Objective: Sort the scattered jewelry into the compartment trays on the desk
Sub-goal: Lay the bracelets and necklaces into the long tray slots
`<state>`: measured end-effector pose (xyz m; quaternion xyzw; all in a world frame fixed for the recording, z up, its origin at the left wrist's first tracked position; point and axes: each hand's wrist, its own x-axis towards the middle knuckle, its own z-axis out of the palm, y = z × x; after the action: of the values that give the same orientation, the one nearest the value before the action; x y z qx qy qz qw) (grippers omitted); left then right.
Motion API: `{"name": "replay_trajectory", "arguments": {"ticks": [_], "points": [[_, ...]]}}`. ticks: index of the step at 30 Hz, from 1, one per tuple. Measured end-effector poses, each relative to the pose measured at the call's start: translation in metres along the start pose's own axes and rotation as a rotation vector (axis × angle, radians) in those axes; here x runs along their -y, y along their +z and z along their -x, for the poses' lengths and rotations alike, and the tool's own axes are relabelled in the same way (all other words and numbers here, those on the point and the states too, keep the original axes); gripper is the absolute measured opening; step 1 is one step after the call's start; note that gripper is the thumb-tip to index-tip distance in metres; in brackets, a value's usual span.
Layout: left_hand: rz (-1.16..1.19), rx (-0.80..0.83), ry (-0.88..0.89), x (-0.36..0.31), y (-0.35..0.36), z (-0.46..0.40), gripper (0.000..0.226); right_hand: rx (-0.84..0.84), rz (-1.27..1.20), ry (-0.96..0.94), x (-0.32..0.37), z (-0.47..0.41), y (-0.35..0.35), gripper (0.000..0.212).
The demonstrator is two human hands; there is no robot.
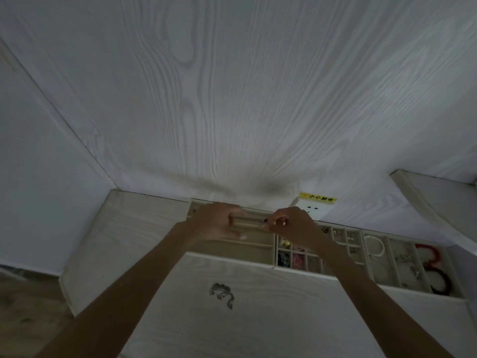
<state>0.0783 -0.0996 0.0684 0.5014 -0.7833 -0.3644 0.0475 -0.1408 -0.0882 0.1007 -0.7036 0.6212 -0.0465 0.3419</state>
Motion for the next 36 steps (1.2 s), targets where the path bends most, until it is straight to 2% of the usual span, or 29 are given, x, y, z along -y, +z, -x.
{"name": "replay_trajectory", "arguments": {"ticks": [2,5,9,11,16,20,23,30,34,36], "points": [[0.009,0.043,0.075,-0.014,0.009,-0.014,0.047,-0.001,-0.038,-0.047,0.013,-0.002,-0.002,0.012],[-0.009,0.017,0.074,-0.010,0.012,-0.024,0.032,-0.020,-0.075,-0.080,0.019,-0.001,-0.008,0.012],[-0.012,-0.033,0.017,0.011,0.000,-0.017,0.029,-0.081,-0.140,-0.013,0.005,0.005,-0.021,0.007],[0.009,-0.040,-0.003,0.017,-0.007,-0.012,0.027,-0.115,-0.203,0.006,-0.002,0.009,-0.024,0.011],[0.070,-0.072,0.018,0.021,-0.014,-0.006,0.015,-0.132,-0.288,0.027,-0.003,0.017,-0.030,0.010],[0.013,-0.083,0.005,0.029,-0.019,0.001,0.013,-0.151,-0.302,0.027,-0.002,0.019,-0.030,0.008],[-0.038,-0.085,-0.052,0.040,-0.020,0.008,0.012,-0.120,-0.287,0.048,-0.003,0.017,-0.022,0.008],[-0.357,-0.115,-0.141,0.057,-0.017,0.018,0.017,-0.061,-0.192,0.133,-0.019,-0.001,0.014,0.016],[-0.440,-0.128,-0.182,0.065,-0.012,0.021,0.017,-0.049,-0.023,0.141,-0.030,-0.011,0.038,0.022],[-0.463,-0.138,-0.202,0.067,-0.010,0.022,0.016,-0.053,0.044,0.169,-0.035,-0.015,0.048,0.019]]}}
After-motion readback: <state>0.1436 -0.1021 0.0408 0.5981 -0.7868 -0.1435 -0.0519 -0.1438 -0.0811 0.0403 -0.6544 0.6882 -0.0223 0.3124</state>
